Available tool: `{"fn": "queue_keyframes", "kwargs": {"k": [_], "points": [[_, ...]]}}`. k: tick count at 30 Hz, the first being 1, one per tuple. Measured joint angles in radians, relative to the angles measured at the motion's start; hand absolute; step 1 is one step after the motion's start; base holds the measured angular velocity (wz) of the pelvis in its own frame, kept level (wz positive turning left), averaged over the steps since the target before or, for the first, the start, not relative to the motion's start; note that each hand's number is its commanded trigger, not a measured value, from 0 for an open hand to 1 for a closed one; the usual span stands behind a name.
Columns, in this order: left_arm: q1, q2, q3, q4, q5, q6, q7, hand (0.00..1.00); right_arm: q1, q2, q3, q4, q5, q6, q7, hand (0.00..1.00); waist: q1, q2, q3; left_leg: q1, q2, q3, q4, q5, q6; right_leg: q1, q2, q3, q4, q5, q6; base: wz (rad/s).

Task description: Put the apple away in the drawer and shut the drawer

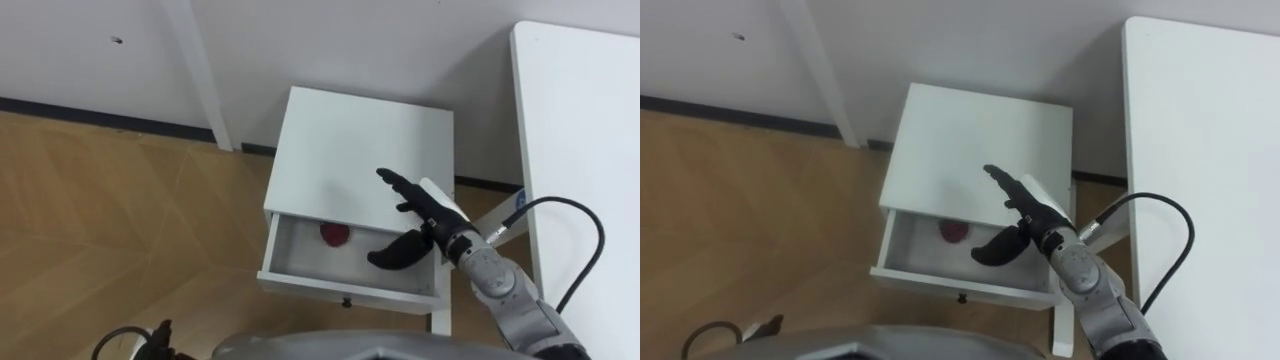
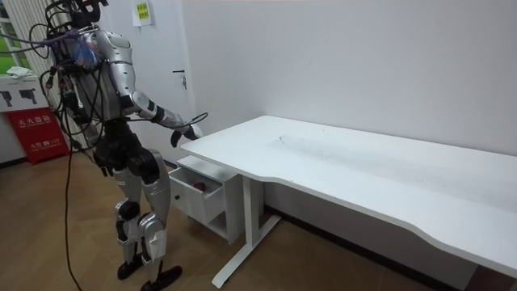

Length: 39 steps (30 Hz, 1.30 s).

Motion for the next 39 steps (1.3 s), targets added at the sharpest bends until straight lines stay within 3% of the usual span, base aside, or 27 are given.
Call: {"fn": "queue_keyframes", "kwargs": {"k": [7,17,20,22,23,24,25,26,27,28,30,31,32,34,35,37,38,39], "points": [[0.009,0.0,0.002,-0.009,0.011,-0.001,0.003,0.0,0.002,0.001,-0.009,0.078,-0.032,-0.008,-0.004,0.0,-0.004,-0.001,0.0007,0.0,0.0,-0.014,0.004,0.0,0.0,0.007,-0.002,-0.002,0.0,0.0,0.0,0.06],[0.036,0.001,0.024,0.013,0.02,0.008,0.016,0.0,0.001,0.022,-0.122,0.477,-0.046,-0.012,-0.116,0.0,-0.004,-0.016,-0.0006,0.008,-0.003,-0.019,0.007,-0.002,0.003,0.021,-0.012,-0.006,0.0,-0.002,0.004,0.04],[0.035,-0.003,0.032,0.018,0.037,0.022,0.009,0.0,-0.006,0.019,-0.134,0.588,-0.12,-0.025,-0.173,0.0,-0.014,-0.014,-0.0055,0.001,-0.012,-0.027,0.028,-0.007,0.012,0.023,-0.027,-0.028,0.015,-0.01,0.016,0.2],[0.025,-0.008,0.036,0.027,0.039,0.03,0.003,0.0,-0.015,0.017,-0.171,0.631,-0.174,-0.012,-0.204,0.0,-0.033,0.001,-0.0099,-0.018,-0.019,-0.019,0.07,-0.024,0.026,-0.008,-0.043,-0.035,0.103,-0.031,0.031,0.4],[0.008,-0.01,0.042,0.032,0.04,0.035,-0.006,0.0,-0.017,0.012,-0.195,0.663,-0.188,0.008,-0.225,0.0,-0.041,0.01,-0.0145,-0.026,-0.017,0.002,0.089,-0.028,0.032,-0.061,-0.06,-0.027,0.225,-0.039,0.04,0.5],[-0.006,-0.005,0.044,0.036,0.04,0.04,-0.009,0.0,-0.015,0.011,-0.215,0.696,-0.191,0.032,-0.238,0.0,-0.052,0.021,-0.0129,-0.018,-0.021,0.011,0.094,-0.021,0.047,-0.149,-0.089,-0.019,0.399,-0.037,0.042,0.45],[-0.014,0.006,0.045,0.039,0.039,0.044,-0.009,0.0,-0.011,0.011,-0.231,0.733,-0.191,0.056,-0.24,0.0,-0.053,0.024,-0.0131,-0.011,-0.035,0.031,0.095,-0.018,0.062,-0.25,-0.123,0.01,0.588,0.011,0.038,0.24],[-0.014,0.01,0.046,0.039,0.039,0.045,-0.009,0.0,-0.01,0.01,-0.24,0.754,-0.191,0.067,-0.24,0.0,-0.053,0.029,-0.015,-0.011,-0.036,0.036,0.101,-0.022,0.07,-0.303,-0.133,0.027,0.677,0.063,0.042,-0.21],[-0.012,0.016,0.055,0.044,0.037,0.045,-0.009,0.0,-0.01,0.008,-0.244,0.779,-0.189,0.087,-0.24,0.0,-0.053,0.046,-0.0136,-0.021,-0.031,0.055,0.126,-0.032,0.086,-0.433,-0.134,0.082,0.871,0.188,0.052,-0.43],[-0.013,0.021,0.053,0.048,0.035,0.048,-0.01,0.0,-0.011,0.008,-0.247,0.783,-0.19,0.092,-0.238,0.0,-0.055,0.053,-0.0126,-0.037,-0.029,0.065,0.146,-0.039,0.095,-0.504,-0.136,0.097,1.013,0.192,0.046,-0.4],[-0.034,0.03,0.045,0.079,0.019,0.068,-0.011,0.0,0.011,0.006,-0.26,0.796,-0.169,0.087,-0.23,0.0,-0.091,0.085,-0.0006,-0.093,-0.008,0.064,0.215,-0.058,0.11,-0.758,-0.129,0.111,1.597,0.13,0.014,-0.07],[-0.048,0.029,0.046,0.08,0.02,0.075,-0.013,0.0,0.02,0.002,-0.259,0.825,-0.141,0.089,-0.229,0.0,-0.103,0.102,0.0035,-0.104,0.006,0.063,0.229,-0.069,0.11,-0.826,-0.121,0.107,1.732,0.104,0.01,0.06],[-0.051,0.03,0.046,0.079,0.021,0.08,-0.015,0.0,0.029,0.0,-0.258,0.836,-0.125,0.093,-0.229,0.0,-0.11,0.116,0.0107,-0.106,0.009,0.06,0.237,-0.074,0.11,-0.843,-0.123,0.108,1.765,0.095,0.009,0.1],[-0.035,0.039,0.053,0.077,0.023,0.091,-0.016,0.0,0.055,0.0,-0.256,0.86,-0.067,0.118,-0.219,0.0,-0.123,0.119,0.0101,-0.1,0.009,0.057,0.251,-0.088,0.111,-0.845,-0.14,0.118,1.737,0.077,0.01,0.06],[-0.022,0.044,0.06,0.065,0.024,0.094,-0.015,0.0,0.065,0.0,-0.254,0.864,-0.024,0.135,-0.217,0.0,-0.132,0.116,0.0085,-0.1,0.005,0.055,0.254,-0.09,0.111,-0.802,-0.15,0.118,1.605,0.074,0.015,-0.04],[0.007,0.046,0.061,0.065,0.021,0.097,-0.012,0.0,0.068,0.001,-0.254,0.88,0.034,0.165,-0.218,0.0,-0.141,0.099,0.0108,-0.099,-0.005,0.048,0.25,-0.088,0.108,-0.606,-0.149,0.104,1.115,0.059,0.044,0.03],[0.011,0.046,0.061,0.064,0.021,0.1,-0.012,0.0,0.068,0.002,-0.255,0.885,0.039,0.17,-0.218,0.0,-0.141,0.093,0.0104,-0.099,-0.008,0.048,0.248,-0.087,0.106,-0.547,-0.145,0.101,0.98,0.056,0.049,0.08],[0.019,0.043,0.063,0.061,0.021,0.109,-0.011,0.0,0.068,0.002,-0.261,0.888,0.04,0.175,-0.219,0.0,-0.133,0.075,0.0092,-0.099,-0.018,0.044,0.234,-0.083,0.096,-0.432,-0.134,0.093,0.752,0.051,0.055,0.0]]}}
